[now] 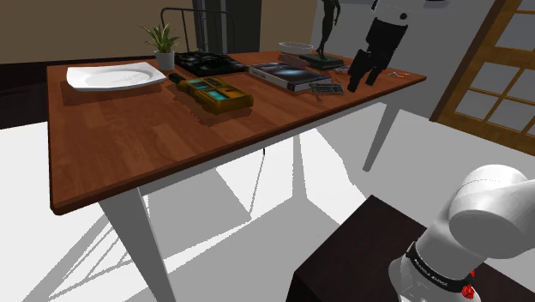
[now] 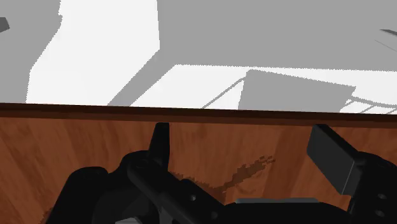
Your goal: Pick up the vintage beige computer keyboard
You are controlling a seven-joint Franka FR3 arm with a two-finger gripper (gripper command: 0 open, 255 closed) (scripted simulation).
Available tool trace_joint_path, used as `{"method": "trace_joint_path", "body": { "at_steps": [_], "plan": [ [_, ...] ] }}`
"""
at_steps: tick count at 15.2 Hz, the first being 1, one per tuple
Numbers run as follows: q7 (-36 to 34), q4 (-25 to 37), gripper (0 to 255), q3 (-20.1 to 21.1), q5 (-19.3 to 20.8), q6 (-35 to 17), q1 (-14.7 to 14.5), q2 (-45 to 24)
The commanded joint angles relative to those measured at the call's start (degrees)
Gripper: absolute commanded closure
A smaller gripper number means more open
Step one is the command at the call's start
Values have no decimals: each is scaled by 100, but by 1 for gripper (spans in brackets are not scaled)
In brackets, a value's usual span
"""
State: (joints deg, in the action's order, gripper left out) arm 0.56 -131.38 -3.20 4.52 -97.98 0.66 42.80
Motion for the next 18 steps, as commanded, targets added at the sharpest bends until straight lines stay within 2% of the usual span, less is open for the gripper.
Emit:
{"method": "trace_joint_path", "body": {
  "at_steps": [1, 7, 13, 18],
  "plan": [
    [0, 0, 0, 0, 0, 0, 0, 0],
    [3100, 669, 0, -1129, 418, -474, -737, -982],
    [6145, 1778, 0, -2037, 258, -733, -1546, -2271],
    [6133, 1357, 0, -2055, 288, -1114, -1518, -2230]
  ]
}}
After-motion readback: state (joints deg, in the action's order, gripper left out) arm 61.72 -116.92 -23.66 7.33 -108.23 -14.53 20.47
